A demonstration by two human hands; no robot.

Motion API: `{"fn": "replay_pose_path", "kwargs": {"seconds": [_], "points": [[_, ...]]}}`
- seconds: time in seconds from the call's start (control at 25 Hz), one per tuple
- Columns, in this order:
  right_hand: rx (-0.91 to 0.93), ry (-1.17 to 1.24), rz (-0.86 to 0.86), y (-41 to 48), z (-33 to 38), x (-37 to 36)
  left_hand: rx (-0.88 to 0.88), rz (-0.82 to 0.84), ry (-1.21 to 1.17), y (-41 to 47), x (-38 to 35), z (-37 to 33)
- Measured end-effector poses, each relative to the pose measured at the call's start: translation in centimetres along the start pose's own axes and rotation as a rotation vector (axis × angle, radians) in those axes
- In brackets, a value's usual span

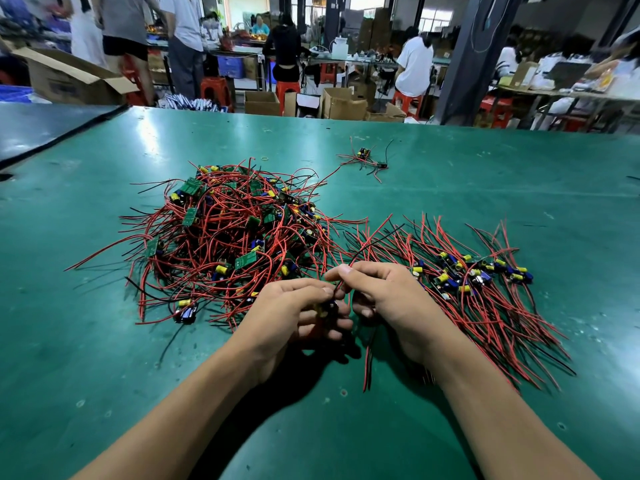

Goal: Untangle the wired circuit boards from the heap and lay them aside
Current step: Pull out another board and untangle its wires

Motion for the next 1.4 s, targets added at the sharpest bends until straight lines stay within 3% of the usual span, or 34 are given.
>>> {"fn": "replay_pose_path", "kwargs": {"seconds": [0.32,0.48,0.68,0.88,1.0,1.12,1.24,1.4], "points": [[0.058,-0.174,-0.090,-0.2,0.3,0.8,-0.048,-0.026,-0.009,-0.3,0.0,-0.4],[0.047,-0.082,-0.057,0.0,0.3,0.8,-0.068,-0.042,-0.020,-0.2,0.1,-0.7],[-0.086,-0.022,0.143,-0.3,-1.1,-1.6,-0.034,0.070,0.144,-0.5,-0.9,0.1],[-0.152,0.025,0.261,-0.7,-1.4,-2.2,-0.007,0.118,0.057,-0.8,-1.5,0.1],[-0.113,0.067,0.180,-0.3,-1.2,-1.5,0.014,0.052,0.017,-0.6,-1.1,0.2],[-0.020,-0.074,0.066,0.1,-0.5,-0.3,0.018,0.029,0.024,-0.4,-0.9,0.1],[0.130,-0.368,-0.164,0.1,1.1,1.8,0.008,0.046,0.055,-0.4,-1.0,0.0],[0.173,-0.424,-0.423,0.1,1.5,5.1,0.016,0.086,0.063,-0.6,-1.8,0.1]]}}
Point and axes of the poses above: each hand's wrist, its own y-axis towards the middle knuckle, its own x-axis out of the back of the hand, z = x × y, the point moved 9 cm from there along y, towards the middle knuckle, and after that the axes turned 7 degrees about -x, right-handed, at the moved point
